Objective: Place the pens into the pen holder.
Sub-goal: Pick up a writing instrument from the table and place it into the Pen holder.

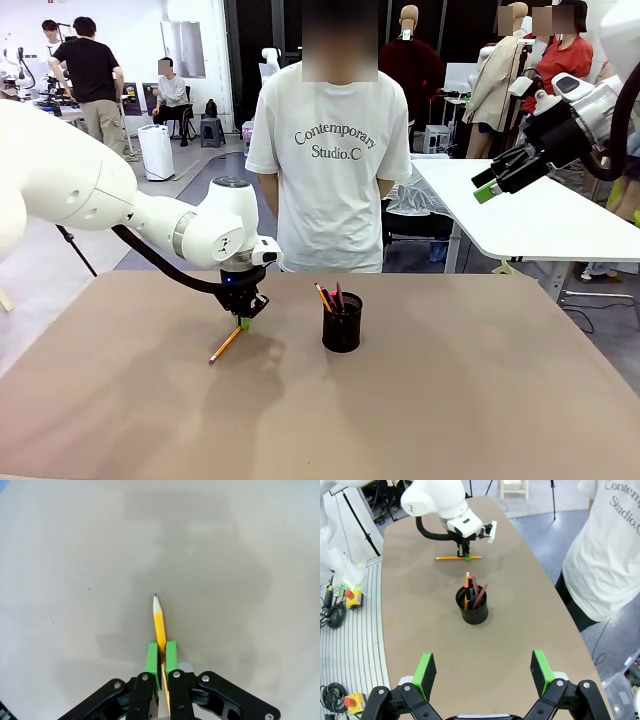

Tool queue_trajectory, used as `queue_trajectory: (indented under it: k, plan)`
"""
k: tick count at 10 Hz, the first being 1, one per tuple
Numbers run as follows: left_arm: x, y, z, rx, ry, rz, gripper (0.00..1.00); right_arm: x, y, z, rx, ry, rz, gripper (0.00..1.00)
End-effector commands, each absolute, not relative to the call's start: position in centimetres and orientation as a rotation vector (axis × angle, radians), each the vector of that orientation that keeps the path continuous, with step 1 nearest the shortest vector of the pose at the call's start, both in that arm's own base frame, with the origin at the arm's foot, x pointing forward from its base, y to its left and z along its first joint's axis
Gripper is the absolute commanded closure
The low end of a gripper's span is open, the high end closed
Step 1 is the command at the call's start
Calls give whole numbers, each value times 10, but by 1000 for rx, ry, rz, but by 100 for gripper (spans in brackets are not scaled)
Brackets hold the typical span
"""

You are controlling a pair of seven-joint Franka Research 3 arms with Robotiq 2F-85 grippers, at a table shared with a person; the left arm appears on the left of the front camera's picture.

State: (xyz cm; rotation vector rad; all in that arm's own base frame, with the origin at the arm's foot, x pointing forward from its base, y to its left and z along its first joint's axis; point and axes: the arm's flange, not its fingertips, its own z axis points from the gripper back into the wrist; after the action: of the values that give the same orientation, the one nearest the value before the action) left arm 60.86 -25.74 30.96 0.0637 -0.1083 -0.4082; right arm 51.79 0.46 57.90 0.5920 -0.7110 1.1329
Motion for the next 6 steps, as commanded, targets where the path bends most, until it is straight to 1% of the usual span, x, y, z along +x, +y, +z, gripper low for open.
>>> queue_trajectory:
  k: [1, 3, 4, 6]
  plan:
    - [605, -257, 305, 90, -98, -389, 100, 517, 6, 580, 591, -711, 1135, 0]
    - [602, -257, 314, 67, -111, -404, 100, 517, 6, 580, 591, -711, 1135, 0]
    - [601, -257, 324, 20, -131, -408, 100, 517, 6, 580, 591, -711, 1135, 0]
    - [601, -255, 355, -164, -158, -431, 100, 517, 6, 580, 591, -711, 1135, 0]
